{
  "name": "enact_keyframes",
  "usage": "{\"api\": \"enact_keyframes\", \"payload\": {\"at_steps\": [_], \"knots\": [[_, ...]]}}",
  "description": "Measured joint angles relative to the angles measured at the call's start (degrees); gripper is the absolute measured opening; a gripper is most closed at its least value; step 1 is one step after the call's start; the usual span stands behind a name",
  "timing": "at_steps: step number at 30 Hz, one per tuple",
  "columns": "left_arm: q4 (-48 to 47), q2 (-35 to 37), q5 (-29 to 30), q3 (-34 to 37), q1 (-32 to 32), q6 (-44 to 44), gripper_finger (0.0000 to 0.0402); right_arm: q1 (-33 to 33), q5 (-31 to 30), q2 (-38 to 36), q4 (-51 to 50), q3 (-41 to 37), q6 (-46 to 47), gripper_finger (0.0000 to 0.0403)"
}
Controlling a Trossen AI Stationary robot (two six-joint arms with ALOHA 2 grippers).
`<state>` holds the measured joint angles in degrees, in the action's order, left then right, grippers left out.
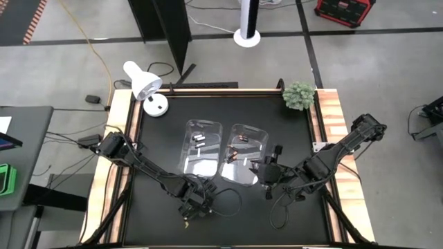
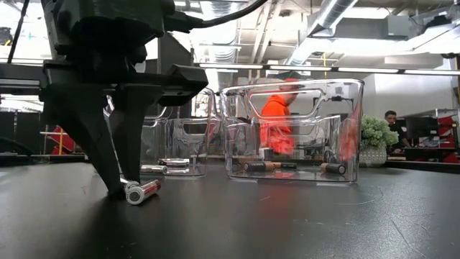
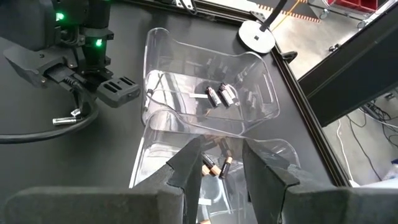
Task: Sort batteries
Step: Put the white battery into the left transparent bin
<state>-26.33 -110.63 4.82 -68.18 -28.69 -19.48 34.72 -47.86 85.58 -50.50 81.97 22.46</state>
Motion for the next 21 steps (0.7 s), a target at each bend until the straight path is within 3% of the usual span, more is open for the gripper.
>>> {"api": "enact_keyframes", "payload": {"at_steps": [21], "knots": [[-0.9,3.2,0.9,0.4,-0.3,2.0,0.0014,0.0,0.0,0.0,0.0,0.0,0.0,0.0132]]}}
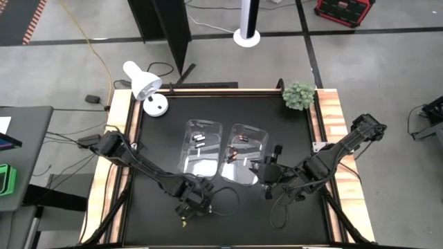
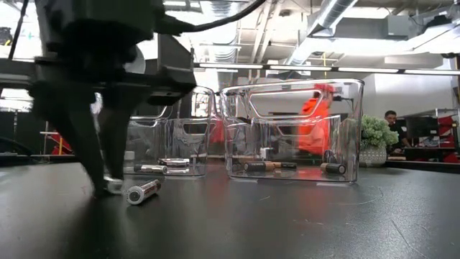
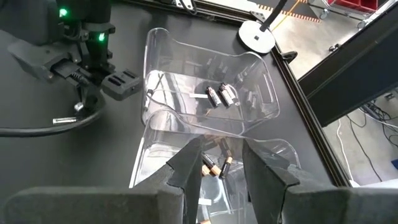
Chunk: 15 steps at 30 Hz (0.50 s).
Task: Sort batteries
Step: Put the white battery into the left transparent bin
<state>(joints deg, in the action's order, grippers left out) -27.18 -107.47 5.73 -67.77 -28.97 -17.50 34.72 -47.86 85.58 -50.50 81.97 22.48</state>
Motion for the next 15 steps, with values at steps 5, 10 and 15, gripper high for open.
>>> {"api": "enact_keyframes", "payload": {"at_steps": [5,10,15], "knots": [[0.1,1.3,0.2,-0.2,0.0,0.0,0.0013,0.0,0.0,0.0,0.0,0.0,0.0,0.0132],[0.0,1.7,0.4,-0.3,-0.2,-0.1,0.0004,0.0,0.0,0.0,0.0,0.0,0.0,0.0132],[-0.4,1.7,0.5,-0.3,-0.3,-0.1,0.0002,0.0,0.0,0.0,0.0,0.0,0.0,0.0132]]}}
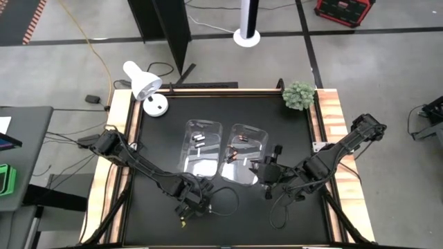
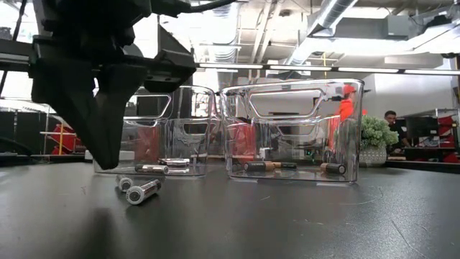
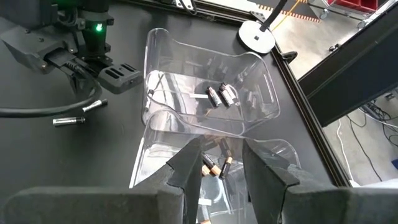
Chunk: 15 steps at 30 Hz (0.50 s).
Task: Sort batteries
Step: Put the white battery into the left transparent bin
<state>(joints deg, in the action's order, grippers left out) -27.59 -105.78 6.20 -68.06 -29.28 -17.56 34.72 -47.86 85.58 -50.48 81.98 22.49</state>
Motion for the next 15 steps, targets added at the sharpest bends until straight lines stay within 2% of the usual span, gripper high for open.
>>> {"api": "enact_keyframes", "payload": {"at_steps": [8,15], "knots": [[-0.2,0.4,0.1,-0.2,-0.1,0.0,0.0001,0.0,0.0,0.0,0.0,0.0,0.0,0.0132],[-4.0,0.4,0.5,-2.7,-0.2,0.1,0.0001,0.0,0.0,0.0,0.0,0.0,0.0,0.0132]]}}
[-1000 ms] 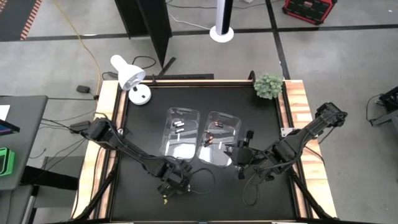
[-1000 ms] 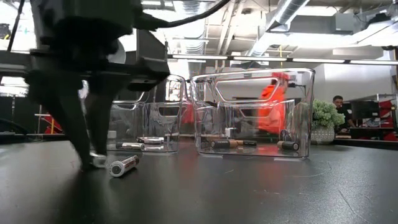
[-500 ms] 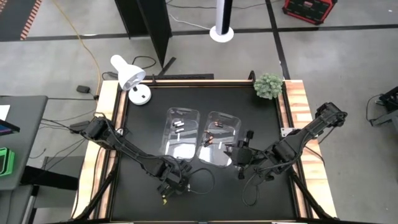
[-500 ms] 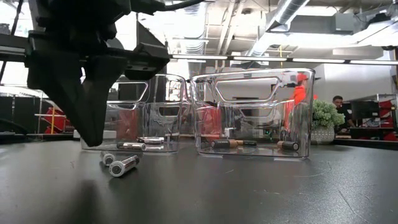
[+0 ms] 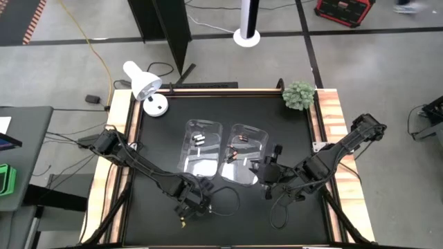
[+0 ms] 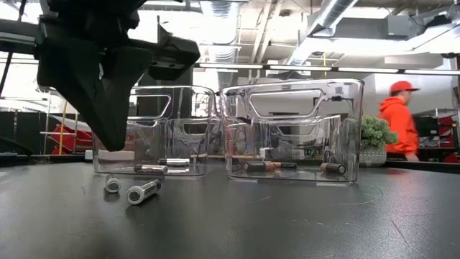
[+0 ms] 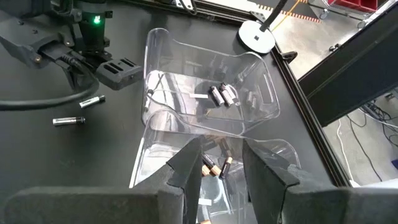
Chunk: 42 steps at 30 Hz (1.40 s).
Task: Sort batteries
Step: Put the white battery into the left transparent bin
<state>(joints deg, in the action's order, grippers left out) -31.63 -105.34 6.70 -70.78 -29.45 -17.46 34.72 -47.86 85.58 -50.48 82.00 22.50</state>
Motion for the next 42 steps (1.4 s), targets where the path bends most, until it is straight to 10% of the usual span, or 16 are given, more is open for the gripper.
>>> {"api": "enact_keyframes", "payload": {"at_steps": [20,42], "knots": [[6.3,-0.6,4.8,6.6,0.8,-0.7,0.019,0.5,0.0,0.0,0.1,0.0,0.1,0.0132],[6.5,-0.5,-3.8,7.1,0.8,3.7,0.0012,0.1,0.0,0.0,0.2,0.0,0.0,0.0132]]}}
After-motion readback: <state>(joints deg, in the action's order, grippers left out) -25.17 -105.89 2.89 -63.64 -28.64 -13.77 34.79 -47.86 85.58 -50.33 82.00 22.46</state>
